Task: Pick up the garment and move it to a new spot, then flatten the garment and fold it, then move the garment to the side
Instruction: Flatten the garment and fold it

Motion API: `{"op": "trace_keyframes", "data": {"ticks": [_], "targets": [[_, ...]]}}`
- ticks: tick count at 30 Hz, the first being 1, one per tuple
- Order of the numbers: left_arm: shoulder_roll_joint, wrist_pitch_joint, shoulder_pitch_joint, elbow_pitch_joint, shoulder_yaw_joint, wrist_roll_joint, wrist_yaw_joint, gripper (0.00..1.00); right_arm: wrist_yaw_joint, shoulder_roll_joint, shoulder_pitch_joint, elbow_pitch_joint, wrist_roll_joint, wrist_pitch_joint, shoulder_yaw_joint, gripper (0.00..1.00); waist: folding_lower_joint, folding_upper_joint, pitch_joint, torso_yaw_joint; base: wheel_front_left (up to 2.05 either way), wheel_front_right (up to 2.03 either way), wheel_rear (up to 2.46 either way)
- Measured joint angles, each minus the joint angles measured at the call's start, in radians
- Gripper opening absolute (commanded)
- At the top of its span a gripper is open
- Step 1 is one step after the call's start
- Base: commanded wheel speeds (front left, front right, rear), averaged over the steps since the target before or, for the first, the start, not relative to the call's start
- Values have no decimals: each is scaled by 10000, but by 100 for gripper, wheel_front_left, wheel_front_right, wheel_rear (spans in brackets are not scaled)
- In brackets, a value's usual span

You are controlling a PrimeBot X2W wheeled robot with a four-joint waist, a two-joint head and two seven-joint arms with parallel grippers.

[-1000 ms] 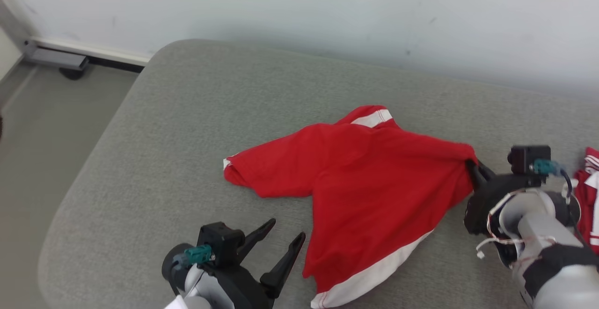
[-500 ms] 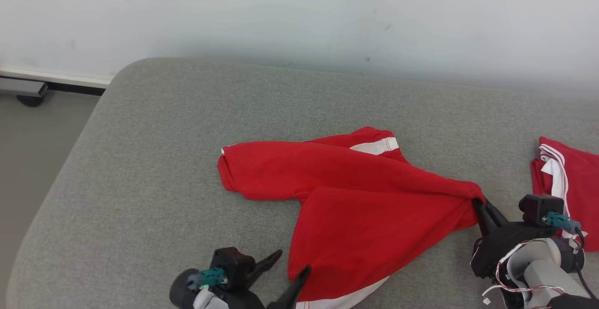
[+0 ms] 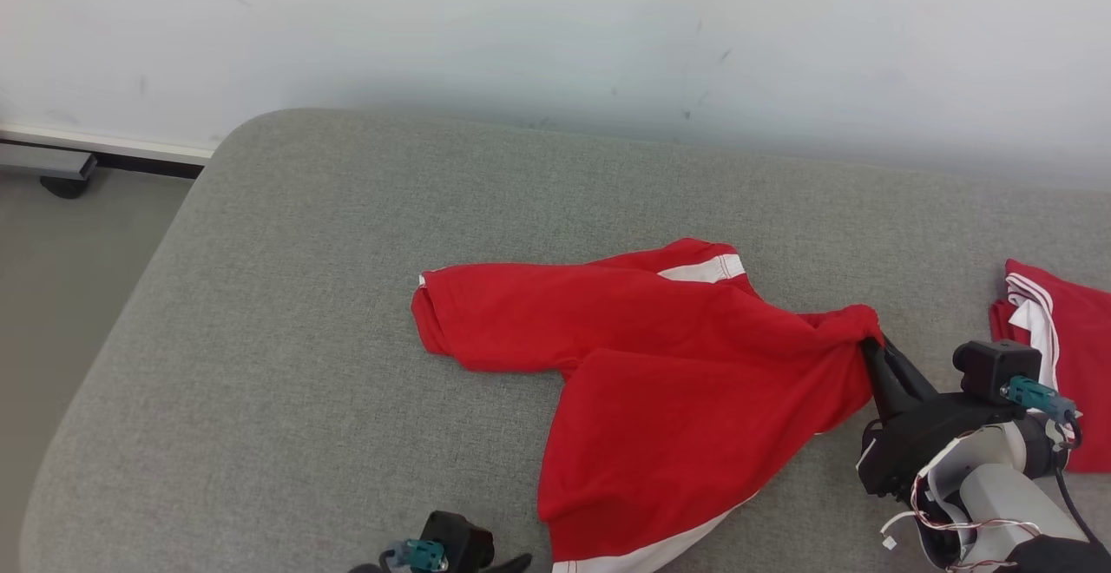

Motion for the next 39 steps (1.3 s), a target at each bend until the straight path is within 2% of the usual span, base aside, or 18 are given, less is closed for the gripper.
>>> {"op": "trace_keyframes", "data": {"ticks": [11, 12, 14, 21, 27, 33, 39], "targets": [[-552, 349, 95, 454, 25, -395, -420, 100, -109, -98, 105, -767, -75, 94, 61, 0, 0, 0, 107, 2, 0, 0, 0], [-575, 370, 93, 497, 33, -441, -495, 75, -163, -111, 110, -815, -75, 111, 59, 0, 0, 0, 117, -1, 0, 0, 0], [-617, 313, 88, 587, 221, -675, -522, 0, -188, -128, 151, -940, -75, 144, 54, 0, 0, 0, 138, -7, 0, 0, 0], [-389, -224, -16, 696, 769, -677, -499, 0, -341, -267, 359, -1371, -58, 284, -100, 0, 0, 0, 165, 35, 0, 0, 0], [182, -913, -285, 640, 1453, -660, -142, 0, -453, -316, 643, -1749, 13, 453, -140, 0, 0, 0, 87, 93, 0, 0, 0], [341, -1356, -369, 466, 1756, -640, 17, 0, -453, -314, 643, -1845, 31, 911, 8, 0, 0, 0, 17, 131, 0, 0, 0], [366, -1622, -370, 408, 1864, -593, 117, 0, -437, -201, -512, -1517, 31, 1781, 345, 0, 0, 0, 4, 189, 0, 0, 0]]}}
